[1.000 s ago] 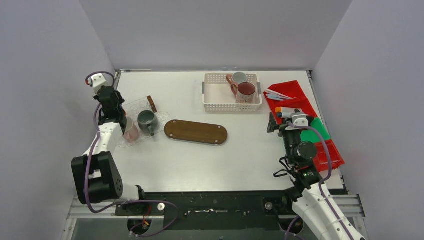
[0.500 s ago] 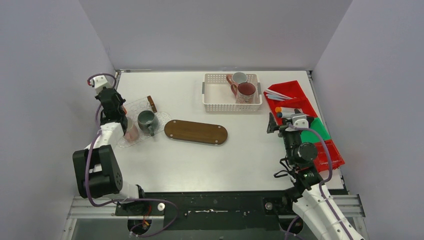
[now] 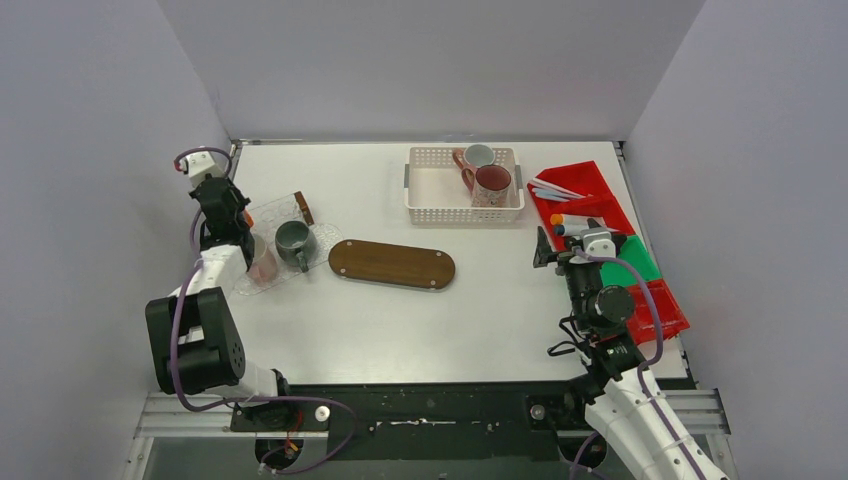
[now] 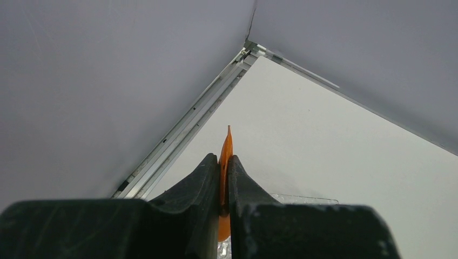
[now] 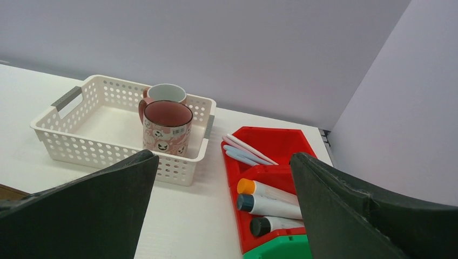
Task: Prepare toiletry sets of a toothbrush and toothpaste on the tray
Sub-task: Place the toothpaste in the toothpaste holder.
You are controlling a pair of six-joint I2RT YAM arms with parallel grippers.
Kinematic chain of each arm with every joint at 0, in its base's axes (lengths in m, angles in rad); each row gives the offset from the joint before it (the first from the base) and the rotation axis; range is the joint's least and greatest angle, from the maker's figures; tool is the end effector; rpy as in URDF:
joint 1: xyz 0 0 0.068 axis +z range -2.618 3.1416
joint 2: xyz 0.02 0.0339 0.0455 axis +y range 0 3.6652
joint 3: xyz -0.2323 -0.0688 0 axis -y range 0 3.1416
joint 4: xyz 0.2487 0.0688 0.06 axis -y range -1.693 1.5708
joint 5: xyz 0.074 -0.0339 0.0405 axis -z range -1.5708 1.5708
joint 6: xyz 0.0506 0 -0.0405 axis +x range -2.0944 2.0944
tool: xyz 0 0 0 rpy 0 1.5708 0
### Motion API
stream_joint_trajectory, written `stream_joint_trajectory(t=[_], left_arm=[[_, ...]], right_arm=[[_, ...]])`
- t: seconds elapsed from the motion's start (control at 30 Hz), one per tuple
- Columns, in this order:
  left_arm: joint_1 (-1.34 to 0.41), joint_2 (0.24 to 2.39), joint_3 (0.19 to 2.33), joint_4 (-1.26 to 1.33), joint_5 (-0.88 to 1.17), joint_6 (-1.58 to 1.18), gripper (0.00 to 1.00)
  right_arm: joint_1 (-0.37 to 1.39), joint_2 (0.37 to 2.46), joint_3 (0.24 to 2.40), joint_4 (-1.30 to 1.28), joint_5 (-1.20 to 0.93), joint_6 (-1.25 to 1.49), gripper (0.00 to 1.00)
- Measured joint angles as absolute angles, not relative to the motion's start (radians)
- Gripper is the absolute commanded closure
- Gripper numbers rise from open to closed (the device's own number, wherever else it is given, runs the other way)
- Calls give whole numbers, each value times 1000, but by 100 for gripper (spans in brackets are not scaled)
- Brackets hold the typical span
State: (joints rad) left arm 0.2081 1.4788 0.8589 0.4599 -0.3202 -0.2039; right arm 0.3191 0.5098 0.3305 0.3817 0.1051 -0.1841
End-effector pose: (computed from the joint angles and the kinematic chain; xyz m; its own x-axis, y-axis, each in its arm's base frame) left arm 0.3454 0.0892 0.2297 -0.0514 -0.2073 -0.9769 -0.5213 0.8399 -0.1508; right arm 0.1863 0.0560 0.2665 0.2269 -0.1168 -0.9669 -0.1758 0.9716 -0.1586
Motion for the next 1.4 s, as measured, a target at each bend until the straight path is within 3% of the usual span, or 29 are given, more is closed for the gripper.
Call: stream_joint_trajectory(t=[1.4], left_arm=[[205,1490,859,484,-224,-198,100]], right_arm=[[315,499,329,382,97,-191,0]])
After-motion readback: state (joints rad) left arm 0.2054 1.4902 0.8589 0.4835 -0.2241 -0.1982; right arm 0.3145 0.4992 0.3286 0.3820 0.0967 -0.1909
